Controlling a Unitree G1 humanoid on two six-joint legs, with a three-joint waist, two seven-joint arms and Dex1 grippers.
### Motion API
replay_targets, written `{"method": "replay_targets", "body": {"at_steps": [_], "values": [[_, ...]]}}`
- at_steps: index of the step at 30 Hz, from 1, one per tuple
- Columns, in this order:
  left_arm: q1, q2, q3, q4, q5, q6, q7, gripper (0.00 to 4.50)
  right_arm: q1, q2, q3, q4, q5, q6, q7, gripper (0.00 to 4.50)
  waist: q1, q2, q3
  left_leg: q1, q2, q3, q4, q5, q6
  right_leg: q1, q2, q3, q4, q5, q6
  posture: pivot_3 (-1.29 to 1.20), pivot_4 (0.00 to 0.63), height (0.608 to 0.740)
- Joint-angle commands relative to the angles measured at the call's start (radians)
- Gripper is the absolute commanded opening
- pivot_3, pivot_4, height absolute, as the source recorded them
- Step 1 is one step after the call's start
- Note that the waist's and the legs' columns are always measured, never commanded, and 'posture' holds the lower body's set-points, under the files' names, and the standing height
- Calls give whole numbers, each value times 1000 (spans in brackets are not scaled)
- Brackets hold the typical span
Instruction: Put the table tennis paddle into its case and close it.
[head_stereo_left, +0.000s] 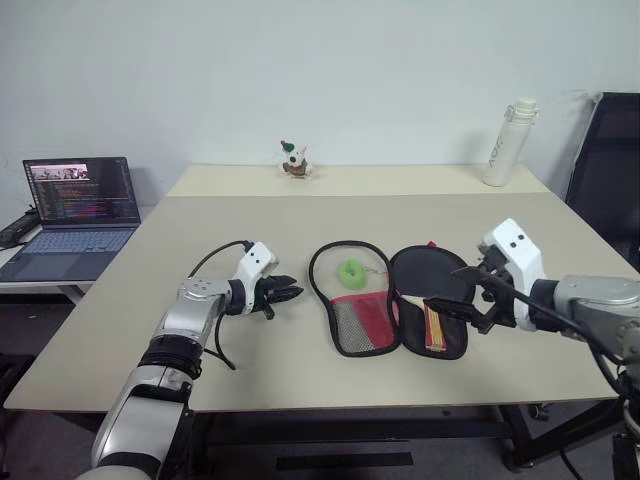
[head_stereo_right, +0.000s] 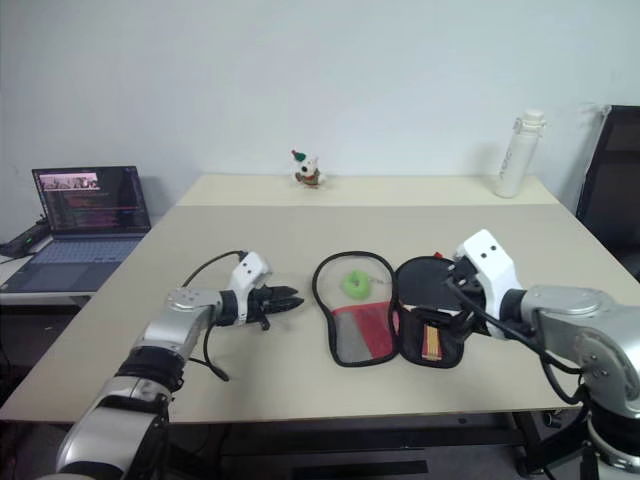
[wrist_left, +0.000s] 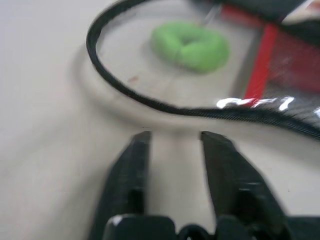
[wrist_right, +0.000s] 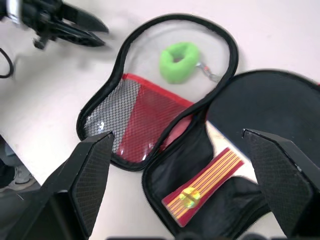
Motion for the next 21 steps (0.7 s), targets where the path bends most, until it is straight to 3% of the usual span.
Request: {"method": "replay_targets", "body": {"at_steps": [1, 13, 21], "values": [[-54, -43, -9, 79, 38, -50, 50, 219, -25, -38, -28, 14, 12, -60, 17, 4500, 0, 0, 0, 0, 0, 0, 0, 0, 0, 0, 0, 0, 0, 0, 0, 0, 150, 740], [-206, -243, 17, 326, 48, -119, 117, 219, 14, -72, -27, 27, 9, -124, -9, 4500, 3, -5, 3, -1, -1, 0, 0, 0, 0, 0, -1, 0, -1, 0, 1, 0, 150, 740], [-402, -388, 81, 278, -41, -89, 54, 219, 85, -121, -138, -7, 51, -82, 2, 4500, 9, -8, 5, -4, -1, -1, 1, 0, 0, 0, -1, -1, -2, 1, 2, 0, 150, 740]]}}
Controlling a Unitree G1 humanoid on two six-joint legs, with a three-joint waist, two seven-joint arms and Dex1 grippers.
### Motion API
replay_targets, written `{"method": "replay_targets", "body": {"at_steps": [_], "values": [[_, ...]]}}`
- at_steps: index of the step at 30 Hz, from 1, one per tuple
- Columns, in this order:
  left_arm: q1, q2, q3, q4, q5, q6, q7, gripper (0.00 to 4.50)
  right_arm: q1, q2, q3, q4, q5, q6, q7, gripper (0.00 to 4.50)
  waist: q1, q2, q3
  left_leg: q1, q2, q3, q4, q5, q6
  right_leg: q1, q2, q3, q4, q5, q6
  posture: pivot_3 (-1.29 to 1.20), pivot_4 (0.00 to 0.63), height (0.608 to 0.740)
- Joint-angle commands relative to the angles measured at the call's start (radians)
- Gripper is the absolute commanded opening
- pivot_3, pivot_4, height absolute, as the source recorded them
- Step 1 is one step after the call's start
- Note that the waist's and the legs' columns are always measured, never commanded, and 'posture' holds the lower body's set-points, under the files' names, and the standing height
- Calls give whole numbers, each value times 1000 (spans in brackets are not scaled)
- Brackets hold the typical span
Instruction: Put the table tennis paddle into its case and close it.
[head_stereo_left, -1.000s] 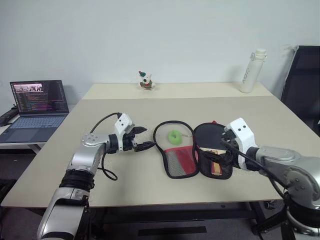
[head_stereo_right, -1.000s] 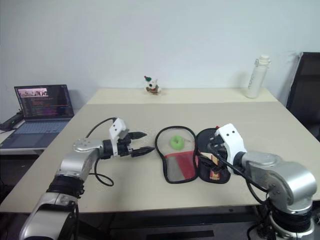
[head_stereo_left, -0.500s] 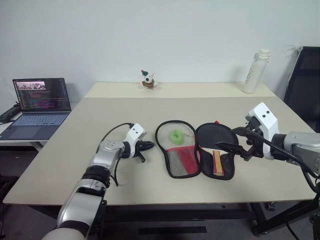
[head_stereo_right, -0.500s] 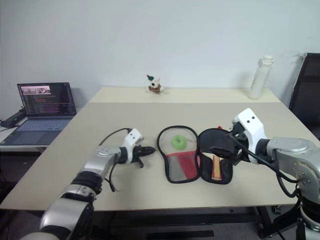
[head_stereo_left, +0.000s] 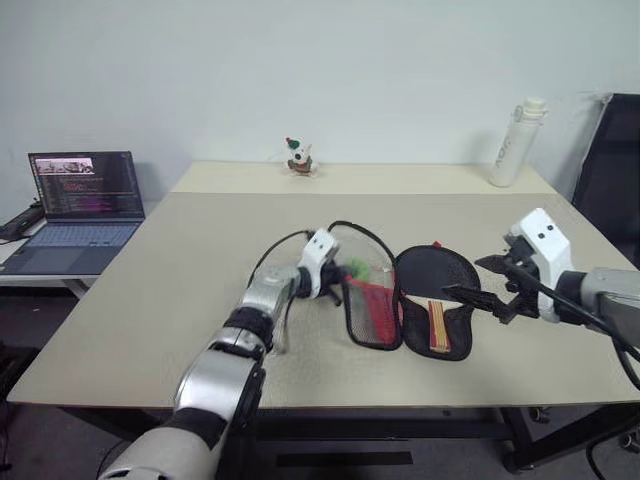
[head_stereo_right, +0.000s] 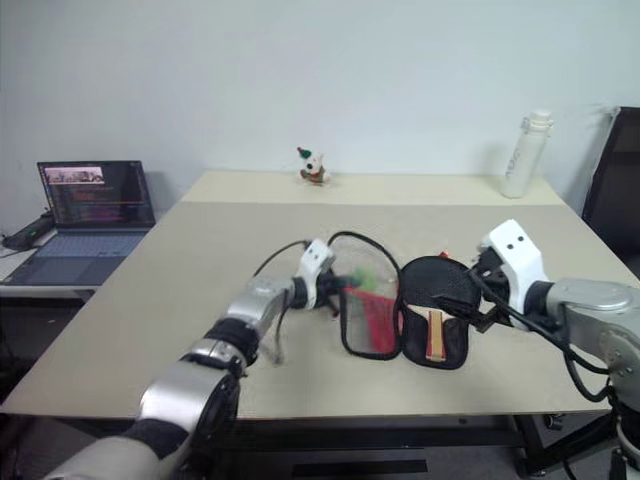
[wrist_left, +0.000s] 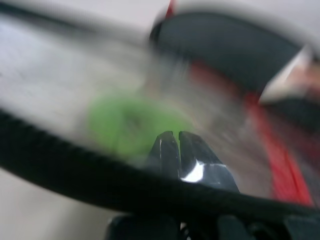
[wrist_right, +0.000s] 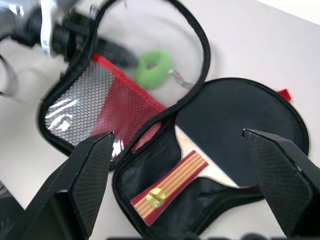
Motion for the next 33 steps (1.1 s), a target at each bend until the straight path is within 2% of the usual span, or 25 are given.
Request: {"method": "replay_targets", "body": {"at_steps": [1, 5, 9, 13, 19, 21, 25, 29, 33], "values": [[-120, -82, 27, -49, -51, -6, -21, 219, 24, -26, -89, -53, 40, 31, 6, 4500, 2, 0, 0, 0, 0, 0, 0, 0, 0, 0, 0, 0, -1, 0, 0, 0, 150, 740], [-203, -162, 32, 9, -34, -43, 20, 219, 52, -27, -126, -75, 58, 66, -13, 4500, 4, 0, 0, -3, 0, 0, 0, 0, 0, 0, 0, 0, -7, 2, 4, 0, 150, 740], [-217, -177, 29, 43, -14, -71, 45, 219, 60, -27, -141, -73, 55, 72, -31, 4500, -12, 0, 0, -2, 0, 2, 0, -1, 2, 0, 0, 2, -8, 3, 4, 0, 150, 740], [-180, -126, 29, 42, 2, -82, 34, 219, 63, -14, -139, -37, 38, 57, -57, 4500, -12, 1, 0, 0, 1, 3, 0, -1, 2, 0, 2, 3, -6, 3, 4, 0, 150, 740], [-100, -23, 53, -39, -31, -46, -36, 219, 44, 30, -58, 114, -33, -36, -117, 4500, -9, 1, 0, 0, 1, 4, 0, -1, 2, 0, 1, 5, -7, 4, 5, 0, 150, 740], [-64, -2, 72, -108, -72, -11, -102, 219, 42, 42, -32, 169, -64, -75, -133, 4500, -6, 1, 0, -1, 0, 4, 0, -1, 2, 0, 1, 5, -7, 4, 5, 0, 150, 740], [99, 97, 84, -450, -223, 188, -335, 219, 54, 81, 40, 334, -146, -168, -167, 4500, -8, 1, 0, -1, 1, 4, 0, -1, 2, 0, 1, 5, -7, 5, 4, 0, 150, 740], [211, 200, 86, -712, -311, 364, -377, 219, 57, 131, 74, 444, -182, -216, -177, 4500, -11, 1, 0, -1, 1, 4, 0, -1, 2, 0, 1, 5, -6, 7, 1, 0, 150, 740], [272, 269, 94, -853, -349, 452, -348, 219, 60, 177, 107, 517, -217, -279, -178, 4500, -10, 1, 0, 0, 1, 4, 2, -1, 2, 1, 1, 5, -5, 5, 3, 0, 150, 740]]}}
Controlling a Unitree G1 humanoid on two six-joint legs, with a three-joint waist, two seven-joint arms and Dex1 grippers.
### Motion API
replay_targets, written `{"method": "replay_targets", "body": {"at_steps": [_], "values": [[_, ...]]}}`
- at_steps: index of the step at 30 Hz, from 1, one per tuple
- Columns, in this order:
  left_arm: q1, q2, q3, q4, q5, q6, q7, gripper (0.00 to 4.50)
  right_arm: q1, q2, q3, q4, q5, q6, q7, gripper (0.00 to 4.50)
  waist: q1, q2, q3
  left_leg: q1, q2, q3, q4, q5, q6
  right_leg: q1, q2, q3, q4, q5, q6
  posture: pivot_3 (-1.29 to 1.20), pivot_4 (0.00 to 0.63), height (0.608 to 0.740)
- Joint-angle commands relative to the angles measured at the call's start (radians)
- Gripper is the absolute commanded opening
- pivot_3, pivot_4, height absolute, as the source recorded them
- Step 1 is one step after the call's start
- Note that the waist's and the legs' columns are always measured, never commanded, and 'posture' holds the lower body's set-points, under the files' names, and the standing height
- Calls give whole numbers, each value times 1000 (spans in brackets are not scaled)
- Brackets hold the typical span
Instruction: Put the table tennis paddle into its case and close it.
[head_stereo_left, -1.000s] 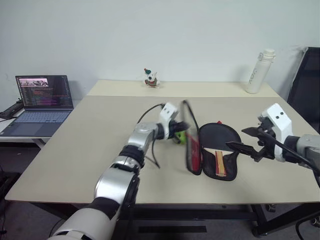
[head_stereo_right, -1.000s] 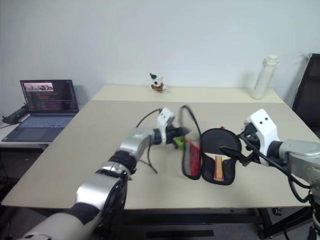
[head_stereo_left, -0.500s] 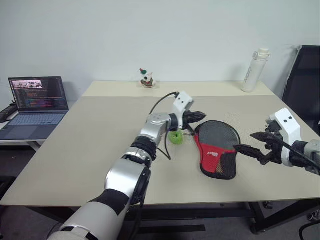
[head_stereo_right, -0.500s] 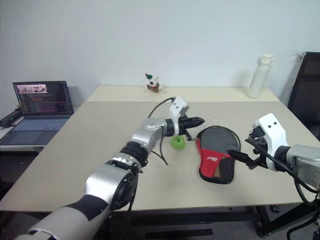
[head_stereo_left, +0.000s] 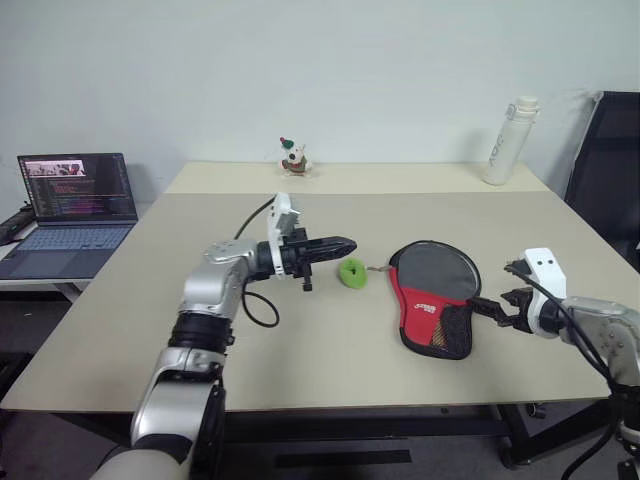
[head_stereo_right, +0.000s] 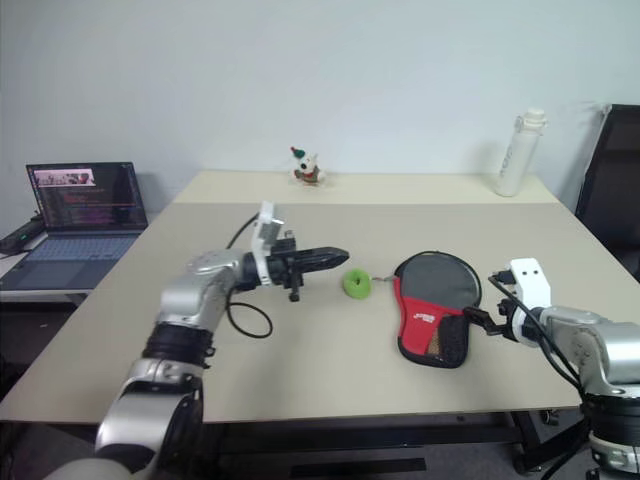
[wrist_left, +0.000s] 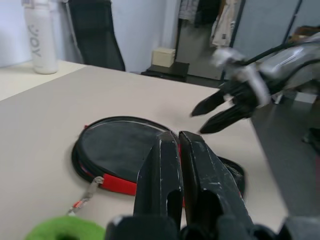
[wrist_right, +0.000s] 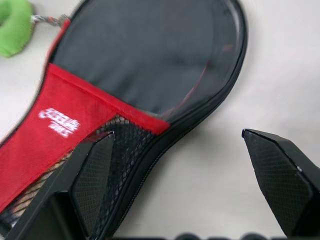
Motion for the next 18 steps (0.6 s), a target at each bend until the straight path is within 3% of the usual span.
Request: {"method": "replay_targets", "body": {"at_steps": [1, 16, 18], "values": [[20, 38, 17, -125, -47, 62, 27, 219, -9, 22, 11, 30, -26, -67, 1, 4500, 0, 0, 0, 0, 0, 0, 0, 0, 0, 0, 0, 0, 0, 0, 0, 0, 150, 740], [44, 80, 12, -184, -69, 80, 108, 219, -79, 93, 195, 272, -152, -227, 80, 4500, -9, -1, -1, 10, 1, 1, 1, 0, 0, 10, 1, 1, -2, 2, 0, 0, 150, 740], [45, 81, 10, -183, -67, 77, 109, 181, -98, 107, 212, 298, -167, -237, 92, 4096, -14, -2, -1, 13, 1, 2, 1, 0, 0, 13, 1, 1, -3, 2, 0, 0, 150, 740]]}}
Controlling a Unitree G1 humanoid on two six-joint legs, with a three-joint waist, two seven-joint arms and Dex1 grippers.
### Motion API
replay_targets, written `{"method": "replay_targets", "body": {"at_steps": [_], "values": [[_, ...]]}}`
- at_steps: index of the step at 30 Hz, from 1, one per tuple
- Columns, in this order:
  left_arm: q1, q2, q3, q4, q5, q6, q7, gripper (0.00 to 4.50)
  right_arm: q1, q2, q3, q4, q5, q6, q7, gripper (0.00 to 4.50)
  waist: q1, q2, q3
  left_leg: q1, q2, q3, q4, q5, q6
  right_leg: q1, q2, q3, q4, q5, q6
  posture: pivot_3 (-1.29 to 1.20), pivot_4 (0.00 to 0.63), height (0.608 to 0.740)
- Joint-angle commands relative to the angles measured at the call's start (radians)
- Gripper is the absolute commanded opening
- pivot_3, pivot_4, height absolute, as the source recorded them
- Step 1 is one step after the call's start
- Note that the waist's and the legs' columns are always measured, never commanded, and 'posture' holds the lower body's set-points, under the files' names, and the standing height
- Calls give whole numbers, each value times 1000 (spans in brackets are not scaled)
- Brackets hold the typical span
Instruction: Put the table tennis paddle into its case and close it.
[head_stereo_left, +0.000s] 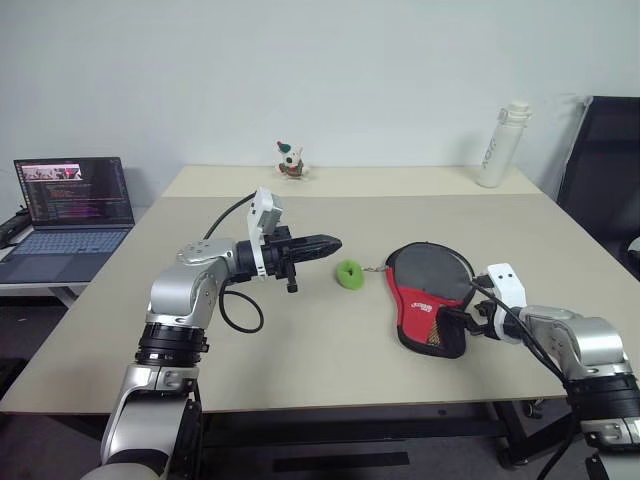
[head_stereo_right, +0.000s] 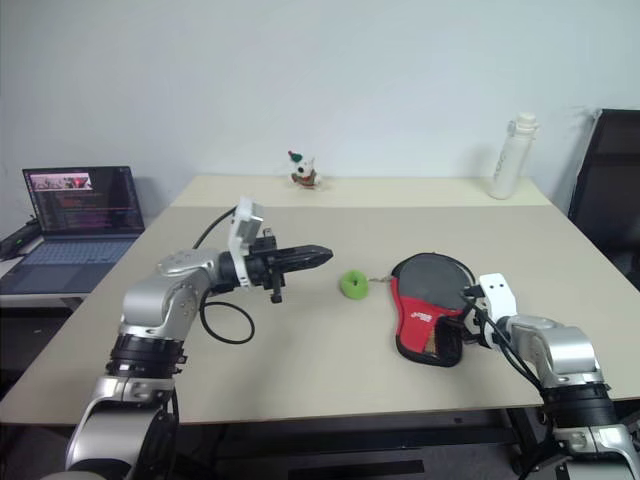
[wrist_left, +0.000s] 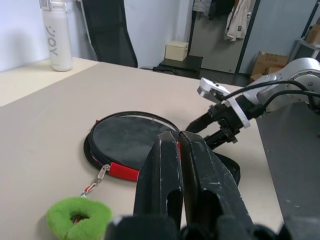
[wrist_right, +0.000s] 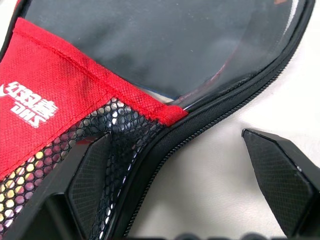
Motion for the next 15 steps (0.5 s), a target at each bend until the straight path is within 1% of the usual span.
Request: {"method": "replay_targets", "body": {"at_steps": [1, 2, 8, 12, 13, 15], "values": [[-11, 13, 8, -40, -17, -19, 4, 181, -31, 32, 43, 48, -18, -20, 28, 3875, -5, -1, 0, 1, 0, 0, 0, 0, 0, 1, 0, 0, 0, 0, 0, 0, 150, 740], [-7, 17, 7, -42, -16, -20, 3, 181, -42, 40, 53, 57, -18, -18, 40, 3623, -9, -1, -1, 2, 0, 1, 0, 0, 0, 2, 0, 1, 0, 0, 0, 0, 150, 740], [28, 38, 10, -80, -23, -7, -1, 181, -91, 78, 71, 98, -12, 2, 102, 1484, -22, -2, -1, 3, 2, 2, -1, 0, 0, 2, 2, 2, 0, 1, 0, 0, 150, 740], [80, 72, 19, -138, -57, 28, -18, 181, -138, 106, 86, 164, -19, -16, 146, 164, -31, -2, -1, 4, 3, 2, -1, 0, 0, 2, 2, 2, 1, 1, 0, 0, 150, 740], [97, 86, 21, -154, -68, 38, -25, 181, -155, 114, 91, 179, -20, -22, 160, 29, -33, -2, -1, 5, 3, 3, -1, 0, 0, 2, 2, 3, 1, 1, -1, 0, 150, 740], [126, 112, 24, -178, -82, 52, -33, 181, -182, 128, 102, 198, -25, -33, 188, 29, -41, -2, -1, 5, 3, 3, -1, 0, 0, 2, 2, 3, 1, 1, -1, 0, 150, 740]]}}
